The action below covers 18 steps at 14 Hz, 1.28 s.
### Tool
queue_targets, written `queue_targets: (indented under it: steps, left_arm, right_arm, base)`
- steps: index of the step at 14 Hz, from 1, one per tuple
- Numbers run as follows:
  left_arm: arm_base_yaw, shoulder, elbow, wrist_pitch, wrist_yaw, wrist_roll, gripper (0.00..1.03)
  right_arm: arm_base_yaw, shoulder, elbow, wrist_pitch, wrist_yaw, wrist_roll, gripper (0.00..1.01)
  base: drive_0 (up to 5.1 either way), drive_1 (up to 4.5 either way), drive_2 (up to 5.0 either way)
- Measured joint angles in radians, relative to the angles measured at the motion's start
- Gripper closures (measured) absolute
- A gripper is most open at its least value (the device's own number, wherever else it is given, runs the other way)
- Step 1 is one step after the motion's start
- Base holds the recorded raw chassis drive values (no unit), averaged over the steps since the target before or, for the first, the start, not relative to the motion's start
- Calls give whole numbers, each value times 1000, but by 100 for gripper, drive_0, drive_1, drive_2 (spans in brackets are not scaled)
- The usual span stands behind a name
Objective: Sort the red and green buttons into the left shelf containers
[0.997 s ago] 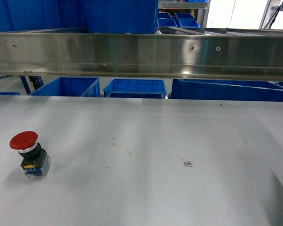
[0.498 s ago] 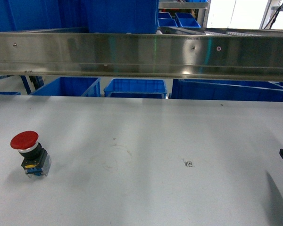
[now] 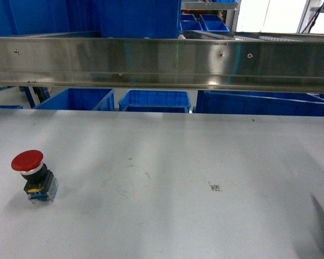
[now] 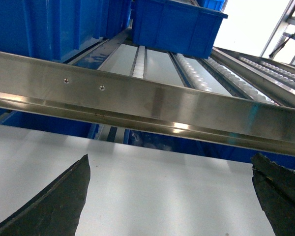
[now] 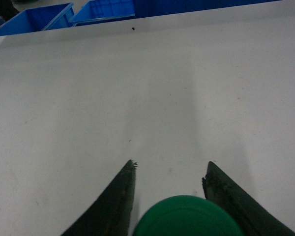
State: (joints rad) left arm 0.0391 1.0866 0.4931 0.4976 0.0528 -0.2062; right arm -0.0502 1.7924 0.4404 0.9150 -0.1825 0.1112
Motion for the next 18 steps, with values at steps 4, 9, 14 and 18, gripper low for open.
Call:
queue_targets:
  steps: [4,9,14,18]
  left_arm:
    - [0,0,0,0,0,0,5]
    - [0,0,0,0,0,0,5]
    - [0,0,0,0,2,0,5]
    - [-53,177,0,72,-68,10,5]
  right_arm:
    - [12,-5,-11,-2,10,-7,69]
    - [39,-436,-30,-180,40,-67,69]
    - [57,-672,0,-315,-25,-92,69]
    - [57,-688,-8,-306,-27,-85,69]
  base:
    - [0,0,0]
    - [0,0,0]
    - [0,0,0]
    - [0,0,0]
